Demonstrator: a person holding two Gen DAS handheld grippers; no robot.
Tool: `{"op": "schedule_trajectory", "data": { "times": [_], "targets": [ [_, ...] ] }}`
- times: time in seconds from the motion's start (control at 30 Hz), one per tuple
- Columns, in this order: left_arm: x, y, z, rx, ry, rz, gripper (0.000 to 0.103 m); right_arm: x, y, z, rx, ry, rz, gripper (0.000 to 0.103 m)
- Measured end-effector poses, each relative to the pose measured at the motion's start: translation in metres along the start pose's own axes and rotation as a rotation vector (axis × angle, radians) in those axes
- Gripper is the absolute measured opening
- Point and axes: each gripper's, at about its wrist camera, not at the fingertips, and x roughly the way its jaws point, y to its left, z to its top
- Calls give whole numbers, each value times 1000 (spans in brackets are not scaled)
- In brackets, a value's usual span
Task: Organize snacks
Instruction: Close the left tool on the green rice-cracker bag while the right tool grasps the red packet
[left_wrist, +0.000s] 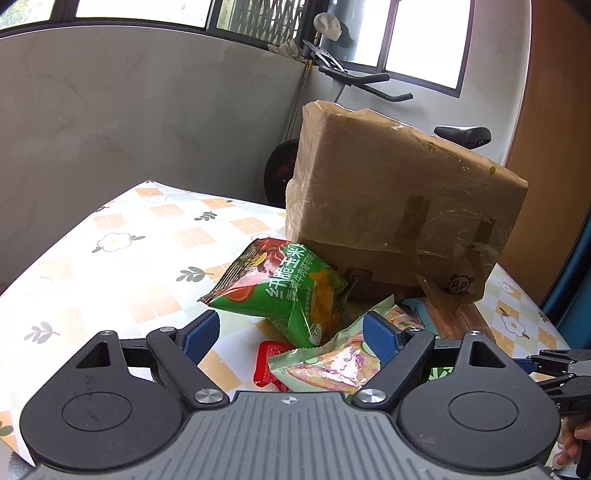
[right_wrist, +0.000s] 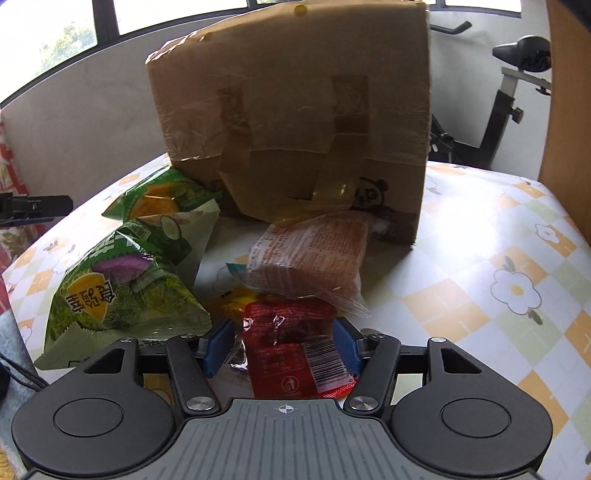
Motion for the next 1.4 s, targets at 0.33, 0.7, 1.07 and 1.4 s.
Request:
{"op": "schedule_trajectory", "data": {
  "times": [0.33, 0.7, 1.07, 1.4],
  "targets": [
    [9, 1, -3, -14, 25, 5, 86, 19, -10, 2, 98, 4, 13, 53],
    [11, -3, -3, -7, 29, 1, 86, -6, -19, -9, 107, -68, 11, 39],
    [8, -1, -2, -8, 22, -12, 87, -22, -21, -6, 134, -112, -17, 33],
    [6, -3, -1, -11, 20, -38, 86, -35, -24, -7, 138, -121, -37, 33]
  ]
}}
